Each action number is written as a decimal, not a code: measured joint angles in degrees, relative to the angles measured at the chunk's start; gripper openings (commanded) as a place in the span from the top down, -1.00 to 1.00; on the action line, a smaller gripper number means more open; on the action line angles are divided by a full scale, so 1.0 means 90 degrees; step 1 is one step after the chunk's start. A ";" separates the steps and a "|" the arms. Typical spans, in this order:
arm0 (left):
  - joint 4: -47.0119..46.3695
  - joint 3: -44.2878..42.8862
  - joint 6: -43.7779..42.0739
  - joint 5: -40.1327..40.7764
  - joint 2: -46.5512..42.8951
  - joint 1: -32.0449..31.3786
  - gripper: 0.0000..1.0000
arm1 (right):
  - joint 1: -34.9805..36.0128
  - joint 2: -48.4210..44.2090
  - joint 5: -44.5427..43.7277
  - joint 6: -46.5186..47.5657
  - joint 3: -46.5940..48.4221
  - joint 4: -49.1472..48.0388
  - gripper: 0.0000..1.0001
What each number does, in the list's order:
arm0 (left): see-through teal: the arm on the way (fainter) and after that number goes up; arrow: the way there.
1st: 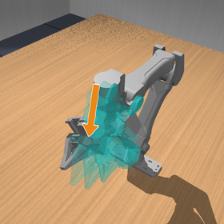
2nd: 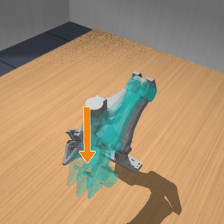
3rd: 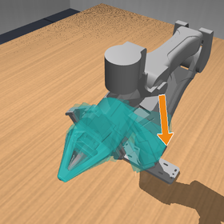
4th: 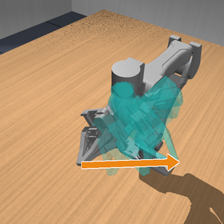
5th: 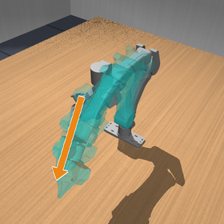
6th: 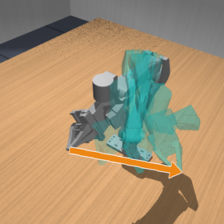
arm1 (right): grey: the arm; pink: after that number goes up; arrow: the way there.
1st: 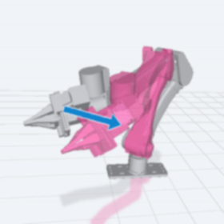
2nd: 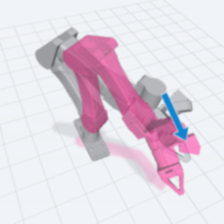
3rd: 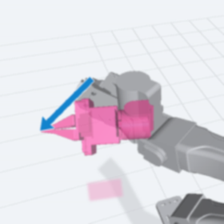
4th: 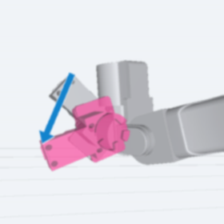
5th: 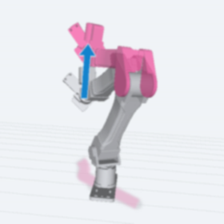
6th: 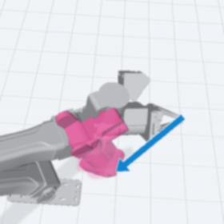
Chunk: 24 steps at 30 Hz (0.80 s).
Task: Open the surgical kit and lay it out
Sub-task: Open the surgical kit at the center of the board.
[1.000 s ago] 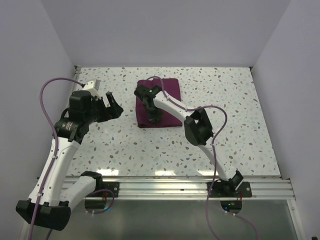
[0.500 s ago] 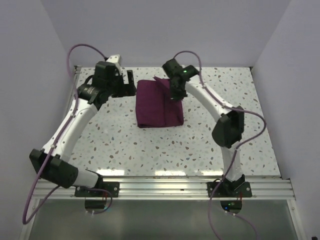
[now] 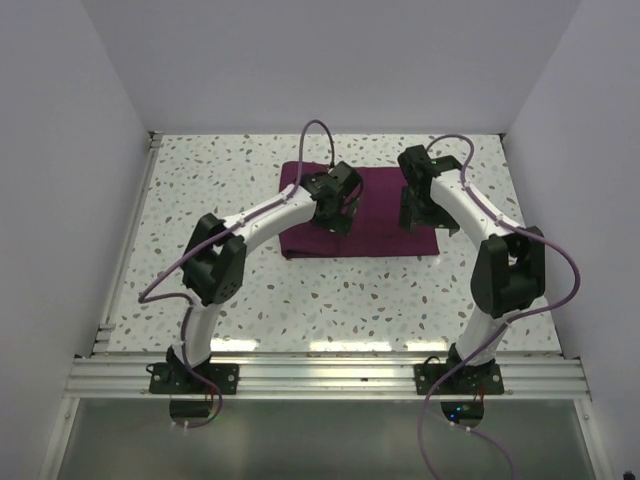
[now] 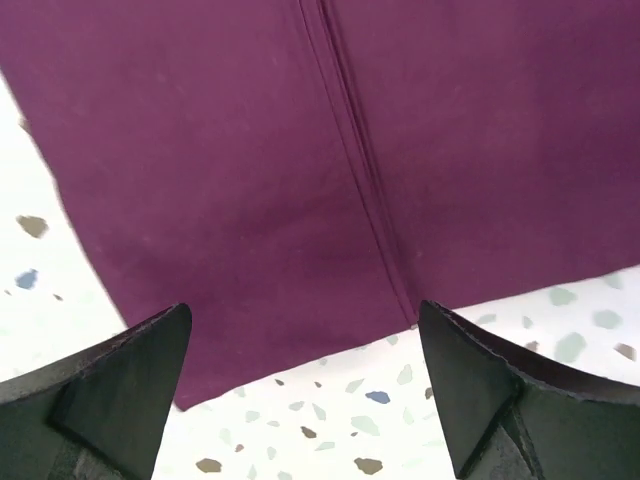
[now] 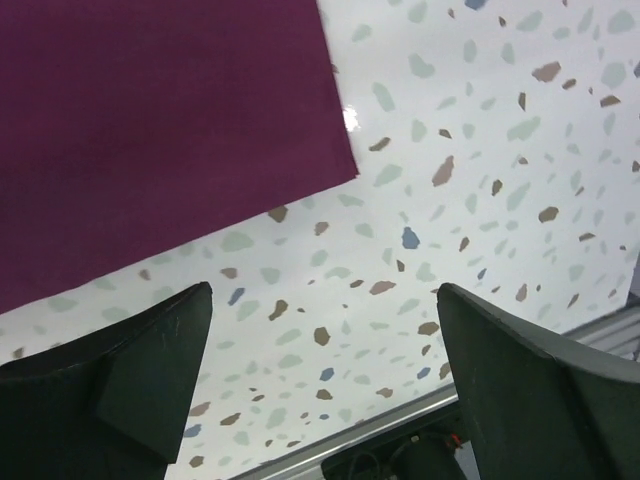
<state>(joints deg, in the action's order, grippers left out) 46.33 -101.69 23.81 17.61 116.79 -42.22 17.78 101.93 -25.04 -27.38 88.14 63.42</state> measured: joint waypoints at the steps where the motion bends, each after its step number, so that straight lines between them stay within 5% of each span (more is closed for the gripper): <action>1: 0.0066 -0.0053 0.0051 0.0044 0.0202 -0.0051 -0.99 | -0.0070 0.0000 -0.0019 0.0005 -0.0104 -0.0002 -0.97; 8: 0.0435 -0.0527 0.0345 0.0425 0.1304 -0.0440 -0.77 | -0.0267 -0.0452 -0.0104 0.0002 -0.0347 -0.0032 -0.97; 11: 0.0464 -0.0529 0.0430 0.0440 0.1452 -0.0551 -0.38 | -0.0260 -0.0678 -0.0102 0.0002 -0.0345 -0.0032 -0.97; 15: 0.0476 -0.0529 0.0517 0.0457 0.1477 -0.0561 0.53 | -0.0262 -0.0743 -0.0104 0.0002 -0.0342 -0.0029 -0.97; 18: 0.0527 -0.0554 0.0527 0.0527 0.1489 -0.0554 1.00 | -0.0262 -0.0743 -0.0107 0.0002 -0.0318 -0.0017 -0.97; 24: 0.0843 -0.0833 0.0573 0.0602 0.1343 -0.0410 1.00 | -0.0262 -0.0651 -0.0095 0.0007 0.0236 0.0102 -0.94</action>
<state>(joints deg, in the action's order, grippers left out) 53.91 -109.19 28.97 23.03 128.88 -45.91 15.42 96.07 -25.89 -27.31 90.26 64.34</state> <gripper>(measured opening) 0.029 0.982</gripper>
